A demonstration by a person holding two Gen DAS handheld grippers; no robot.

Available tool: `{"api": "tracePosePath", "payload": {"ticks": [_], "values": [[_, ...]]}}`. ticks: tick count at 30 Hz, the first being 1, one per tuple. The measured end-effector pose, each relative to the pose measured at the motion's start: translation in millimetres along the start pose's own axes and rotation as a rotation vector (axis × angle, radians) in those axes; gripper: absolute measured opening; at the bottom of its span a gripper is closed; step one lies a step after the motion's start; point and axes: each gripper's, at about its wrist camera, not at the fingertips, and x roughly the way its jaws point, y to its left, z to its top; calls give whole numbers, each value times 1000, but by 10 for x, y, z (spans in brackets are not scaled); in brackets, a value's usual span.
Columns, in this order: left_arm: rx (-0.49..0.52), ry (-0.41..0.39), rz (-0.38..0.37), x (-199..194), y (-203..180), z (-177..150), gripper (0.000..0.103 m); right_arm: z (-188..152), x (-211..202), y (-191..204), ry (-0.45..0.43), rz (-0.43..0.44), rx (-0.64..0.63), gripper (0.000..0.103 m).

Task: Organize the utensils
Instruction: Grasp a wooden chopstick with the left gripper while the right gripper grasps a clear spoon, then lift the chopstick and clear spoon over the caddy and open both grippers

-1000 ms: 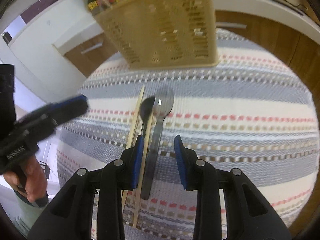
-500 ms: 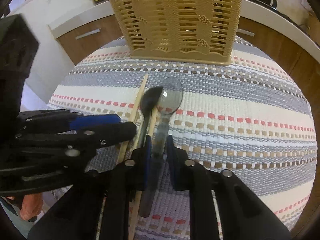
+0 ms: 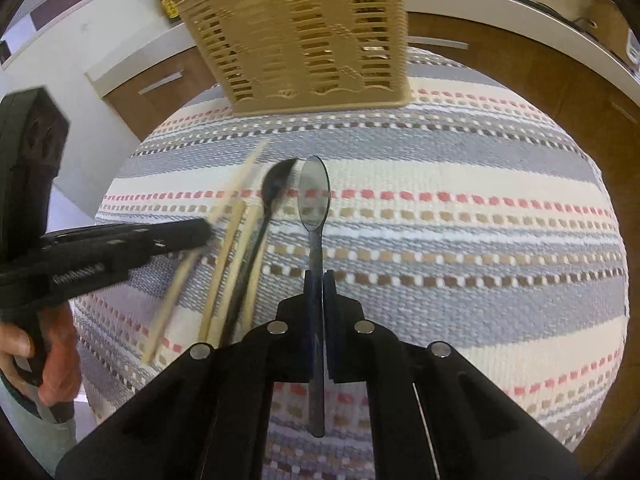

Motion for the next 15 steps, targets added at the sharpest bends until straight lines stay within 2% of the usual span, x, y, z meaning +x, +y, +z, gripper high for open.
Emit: {"api": "tracePosePath", "payload": {"ticks": [6,10,11,13,15], "values": [[7,3,125,-205,158,-125,3,-106,-196,-138,-6,-1,35,3],[40,20,145,-286,184,-200,4,-127,-203,-144,12,51,48,3],[50,20,148,-296,181,-211,7,-126,-206,-160,19,75,57,4],[69,19,154,-278,131,-193,19,-106,-198,-169,34,100,64,7],[87,22,162,-241,90,-144,23,-75,-186,-153,49,91,45,13]]}}
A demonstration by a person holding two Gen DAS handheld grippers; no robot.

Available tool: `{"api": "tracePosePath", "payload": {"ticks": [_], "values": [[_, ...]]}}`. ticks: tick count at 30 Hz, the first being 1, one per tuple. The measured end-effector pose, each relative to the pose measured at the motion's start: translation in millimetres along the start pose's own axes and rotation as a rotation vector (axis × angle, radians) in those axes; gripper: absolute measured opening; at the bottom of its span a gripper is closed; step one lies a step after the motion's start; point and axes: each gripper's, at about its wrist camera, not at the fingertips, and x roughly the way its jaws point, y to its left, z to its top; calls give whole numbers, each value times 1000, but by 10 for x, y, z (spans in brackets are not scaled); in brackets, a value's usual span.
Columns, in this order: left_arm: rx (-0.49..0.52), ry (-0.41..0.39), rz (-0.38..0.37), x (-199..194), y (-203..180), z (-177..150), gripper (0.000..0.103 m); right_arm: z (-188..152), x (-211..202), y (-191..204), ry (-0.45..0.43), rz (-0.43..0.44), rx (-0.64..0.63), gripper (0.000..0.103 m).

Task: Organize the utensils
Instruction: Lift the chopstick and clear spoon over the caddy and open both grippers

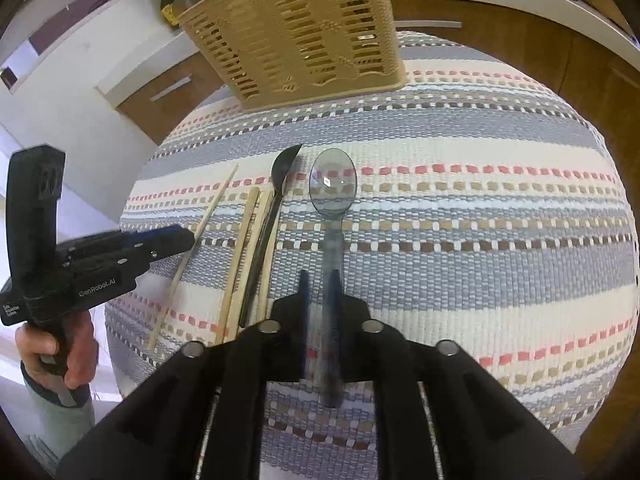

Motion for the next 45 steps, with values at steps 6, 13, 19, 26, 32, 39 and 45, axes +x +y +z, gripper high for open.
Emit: {"api": "tracePosePath", "payload": {"ticks": [6,13,19,26,32,39,45], "values": [[54,36,12,132,-134,157,25,142,109,65,32,-36,-32,24],[136,87,60,242,-267,328,26,352,346,134,117,-89,-50,24],[229,120,133,344,-444,352,28,482,488,295,147,-190,-108,18],[201,57,104,348,-530,318,4,456,535,433,134,-209,-159,10],[161,-106,48,0,-535,345,4,464,118,459,22,-141,-177,10],[152,-356,-3,-770,-648,563,4,720,-584,545,-189,-66,-197,10],[145,-591,-74,-1391,-668,926,4,1103,-1083,574,-366,-19,-219,10]]}}
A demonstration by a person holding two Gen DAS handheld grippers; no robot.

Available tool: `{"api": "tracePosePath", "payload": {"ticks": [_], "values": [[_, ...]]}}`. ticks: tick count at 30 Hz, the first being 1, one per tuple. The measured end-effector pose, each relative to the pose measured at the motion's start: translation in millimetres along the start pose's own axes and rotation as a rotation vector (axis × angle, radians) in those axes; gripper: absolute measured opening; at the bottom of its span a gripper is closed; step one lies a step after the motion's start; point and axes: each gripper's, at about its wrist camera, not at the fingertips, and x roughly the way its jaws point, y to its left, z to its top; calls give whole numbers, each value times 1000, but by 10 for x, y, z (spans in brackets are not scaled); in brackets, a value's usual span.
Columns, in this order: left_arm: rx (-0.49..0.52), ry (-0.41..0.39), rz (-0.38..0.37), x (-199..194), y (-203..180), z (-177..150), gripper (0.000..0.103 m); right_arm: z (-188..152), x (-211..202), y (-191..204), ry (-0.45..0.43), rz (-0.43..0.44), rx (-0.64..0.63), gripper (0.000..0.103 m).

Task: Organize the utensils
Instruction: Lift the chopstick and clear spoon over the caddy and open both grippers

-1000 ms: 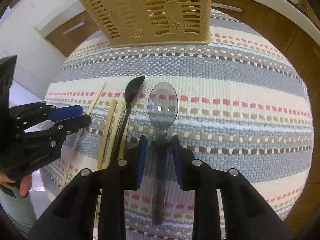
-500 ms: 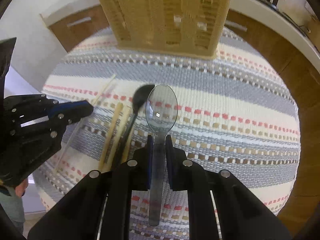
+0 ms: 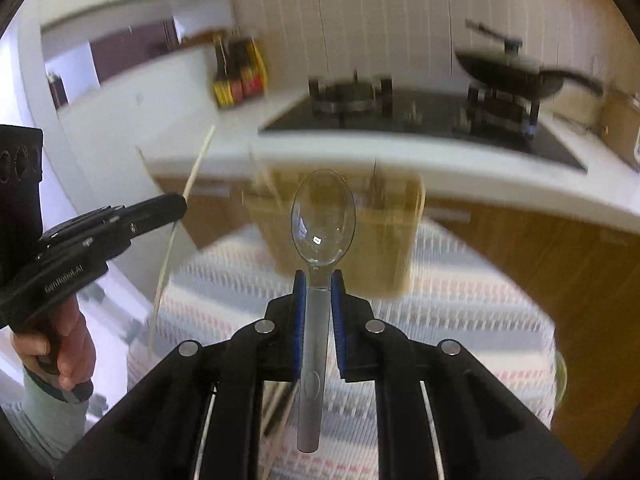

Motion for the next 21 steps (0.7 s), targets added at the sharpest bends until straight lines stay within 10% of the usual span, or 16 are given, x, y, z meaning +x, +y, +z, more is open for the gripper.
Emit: {"api": "tracePosePath", "payload": {"ticks": [13,21], "values": [[-44,-380,14,-1,238,794,4,807,49,-352,-276,-30,0,10],[-103,-429,34,456,599,853,4,999,463,-545,-345,-101,18,10]]}}
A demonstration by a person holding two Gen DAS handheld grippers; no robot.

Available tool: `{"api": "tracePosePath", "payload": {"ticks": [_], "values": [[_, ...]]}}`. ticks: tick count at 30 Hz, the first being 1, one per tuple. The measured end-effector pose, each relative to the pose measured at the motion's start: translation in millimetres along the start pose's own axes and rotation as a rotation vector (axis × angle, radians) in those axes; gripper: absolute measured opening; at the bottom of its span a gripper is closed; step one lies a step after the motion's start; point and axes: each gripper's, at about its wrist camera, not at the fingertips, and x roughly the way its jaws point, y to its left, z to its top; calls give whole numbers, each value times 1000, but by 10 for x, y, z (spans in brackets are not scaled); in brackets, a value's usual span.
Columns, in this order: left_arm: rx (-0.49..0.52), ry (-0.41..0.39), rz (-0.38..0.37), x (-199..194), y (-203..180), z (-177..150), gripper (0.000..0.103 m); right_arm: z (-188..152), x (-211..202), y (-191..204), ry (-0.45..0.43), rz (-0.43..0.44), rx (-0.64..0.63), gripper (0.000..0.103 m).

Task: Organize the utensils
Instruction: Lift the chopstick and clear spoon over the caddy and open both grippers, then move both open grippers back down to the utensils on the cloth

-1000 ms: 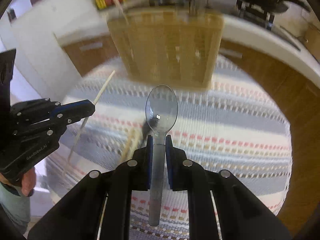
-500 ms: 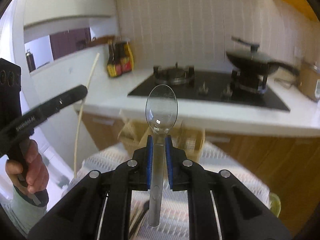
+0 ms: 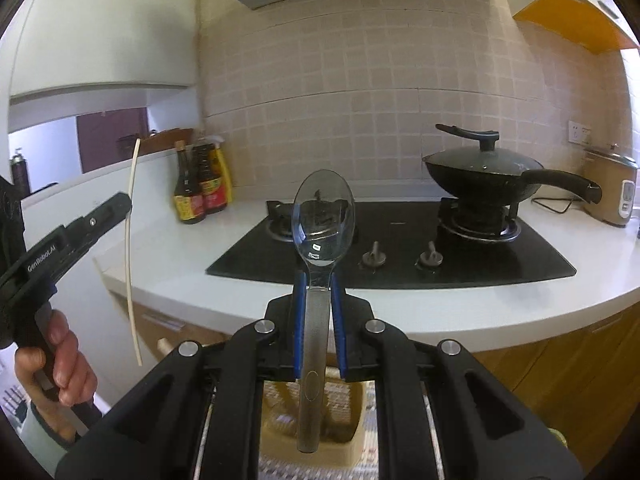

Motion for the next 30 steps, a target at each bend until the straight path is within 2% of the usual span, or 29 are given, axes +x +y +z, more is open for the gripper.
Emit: {"api": "tracePosePath", "payload": {"ticks": [5,13,21,23,26,27,30], "values": [[-28,4,26,242,164,-196,4,-102,230,-27,-19,-60,-22,10],[-24,-9,74,410,249,-464,4,-312,430,-83,-21,-98,-36,10],[22,23,53,403,194,-605,5,-451,415,-100,-35,-89,-23,11],[27,37,39,361,187,-635,6,-484,371,-114,-17,-59,-8,11],[37,56,25,276,158,-669,18,-541,285,-147,6,-28,18,14],[45,59,25,224,144,-679,26,-563,244,-155,13,-21,26,15],[53,71,26,107,114,-691,30,-608,100,-173,27,-8,49,16]]}}
